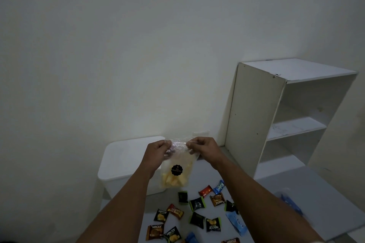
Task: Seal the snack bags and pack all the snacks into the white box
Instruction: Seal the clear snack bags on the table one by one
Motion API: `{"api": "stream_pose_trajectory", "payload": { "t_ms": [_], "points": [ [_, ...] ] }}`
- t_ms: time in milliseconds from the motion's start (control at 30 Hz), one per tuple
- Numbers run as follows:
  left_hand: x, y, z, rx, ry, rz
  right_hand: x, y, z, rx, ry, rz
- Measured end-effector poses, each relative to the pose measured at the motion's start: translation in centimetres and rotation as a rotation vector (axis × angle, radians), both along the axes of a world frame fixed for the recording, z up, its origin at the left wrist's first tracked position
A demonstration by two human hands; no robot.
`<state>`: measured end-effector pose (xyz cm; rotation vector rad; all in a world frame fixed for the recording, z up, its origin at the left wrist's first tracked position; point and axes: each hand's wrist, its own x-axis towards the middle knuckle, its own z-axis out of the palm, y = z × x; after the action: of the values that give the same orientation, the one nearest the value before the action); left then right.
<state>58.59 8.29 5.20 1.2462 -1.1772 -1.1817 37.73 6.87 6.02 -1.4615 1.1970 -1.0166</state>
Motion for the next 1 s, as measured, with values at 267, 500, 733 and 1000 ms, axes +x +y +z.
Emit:
{"api": "stream_pose_trajectory", "payload": {
  "t_ms": [267, 500, 733, 1000],
  "points": [
    [0.0, 0.0, 0.1, 0.017, -0.028, 0.005, -0.8, -0.2, -0.3, -0.023, 0.021, -0.039],
    [0.3, -0.1, 0.5, 0.006, -0.069, 0.030, -1.1, 0.3, -0.4, 0.016, 0.014, -0.030],
    [0.5, -0.1, -0.5, -0.082, -0.398, 0.125, -1.0, 0.1, -0.8, -0.034, 0.041, -0.048],
    [-1.2, -0.6, 1.3, 0.115, -0.287, 0.266, 1.1, -0.2, -1.4, -0.115, -0.012, -0.178]
  ]
}}
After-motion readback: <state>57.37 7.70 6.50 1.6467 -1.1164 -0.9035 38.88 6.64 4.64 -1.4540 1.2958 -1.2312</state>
